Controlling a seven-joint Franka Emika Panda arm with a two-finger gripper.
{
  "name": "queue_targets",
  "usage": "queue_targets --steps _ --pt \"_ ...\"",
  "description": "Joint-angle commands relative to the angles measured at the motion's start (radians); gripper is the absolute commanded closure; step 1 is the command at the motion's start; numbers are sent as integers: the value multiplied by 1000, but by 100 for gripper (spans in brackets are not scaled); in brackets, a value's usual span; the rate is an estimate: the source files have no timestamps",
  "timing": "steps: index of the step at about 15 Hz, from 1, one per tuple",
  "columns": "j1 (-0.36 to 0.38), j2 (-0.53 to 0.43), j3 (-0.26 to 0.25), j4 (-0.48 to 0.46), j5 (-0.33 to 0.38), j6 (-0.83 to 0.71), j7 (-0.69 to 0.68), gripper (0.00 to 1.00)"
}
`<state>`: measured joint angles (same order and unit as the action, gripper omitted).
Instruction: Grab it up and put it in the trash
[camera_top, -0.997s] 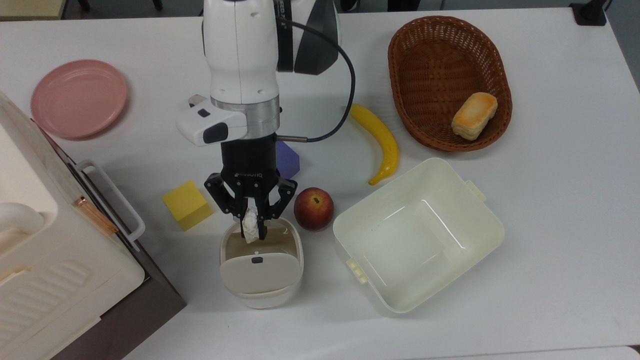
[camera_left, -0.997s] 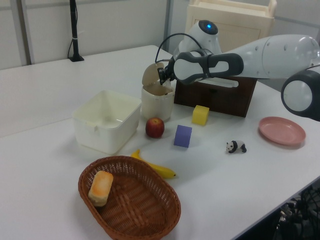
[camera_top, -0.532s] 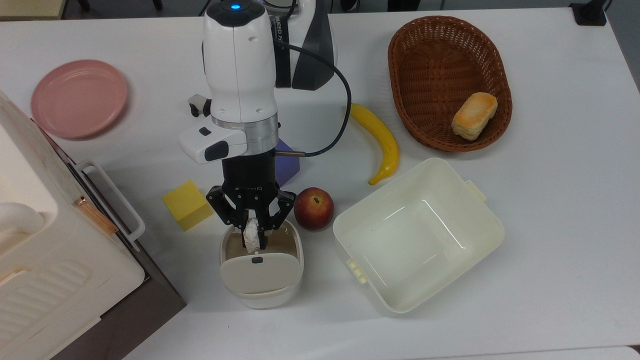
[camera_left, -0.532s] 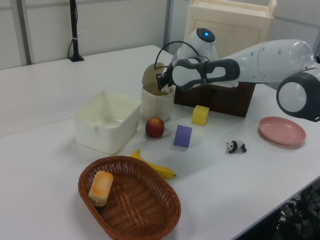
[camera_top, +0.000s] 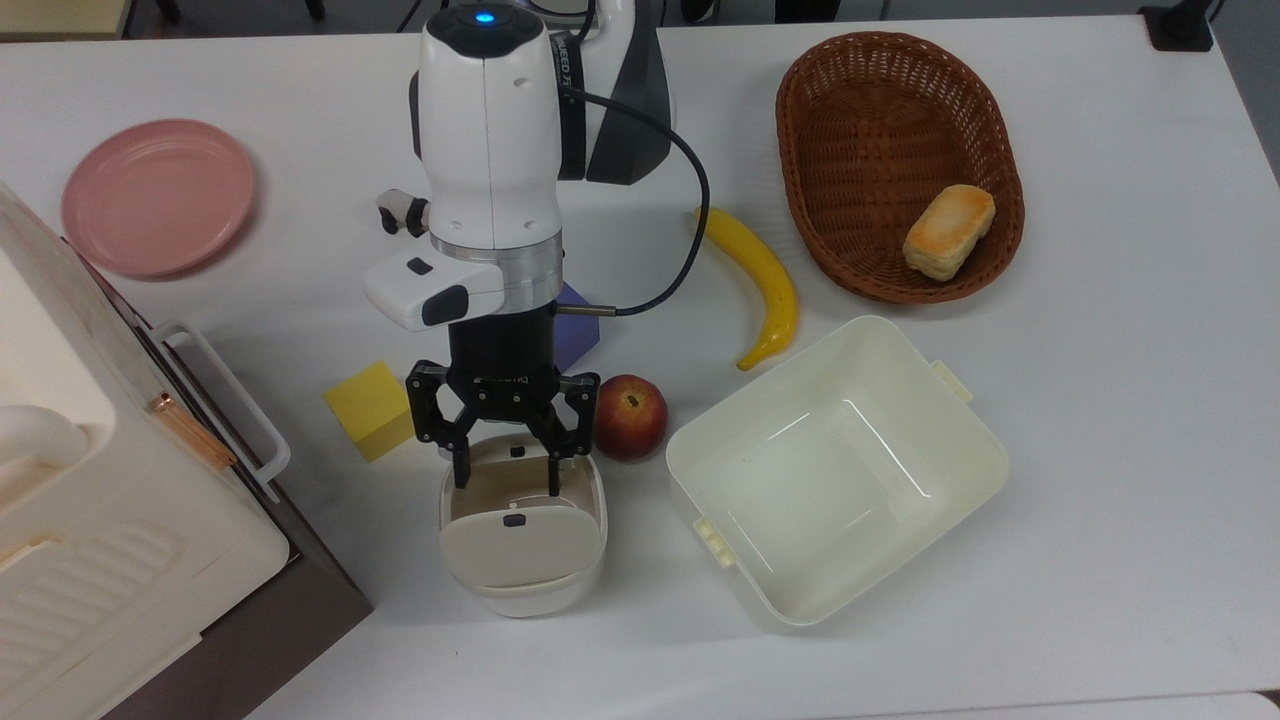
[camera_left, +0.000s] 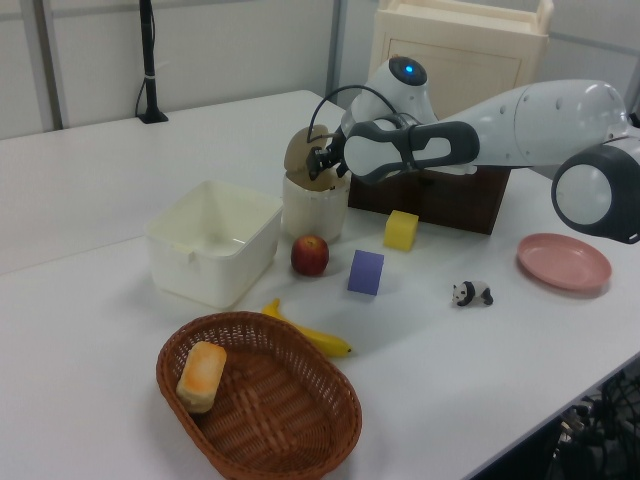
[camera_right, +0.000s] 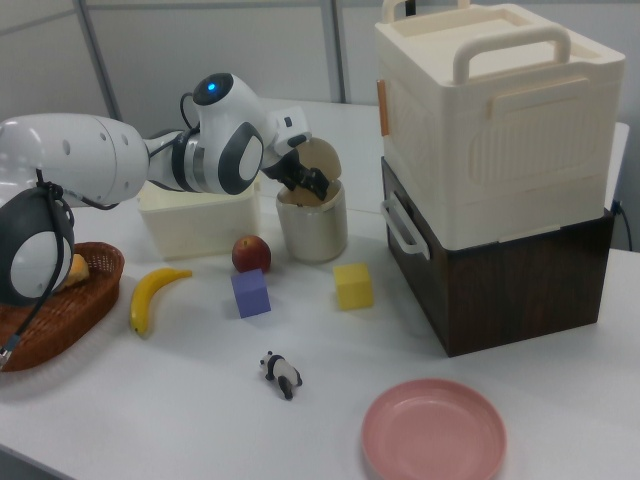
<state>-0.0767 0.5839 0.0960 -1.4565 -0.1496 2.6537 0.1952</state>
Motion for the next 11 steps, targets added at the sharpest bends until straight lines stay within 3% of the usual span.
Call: queue_targets --steps 1,8,11 --pt "-12 10 16 7 -28 14 -14 0" --pt "-15 -2 34 5 -25 11 -11 0" --pt "-26 -79 41 -60 -22 3 4 0"
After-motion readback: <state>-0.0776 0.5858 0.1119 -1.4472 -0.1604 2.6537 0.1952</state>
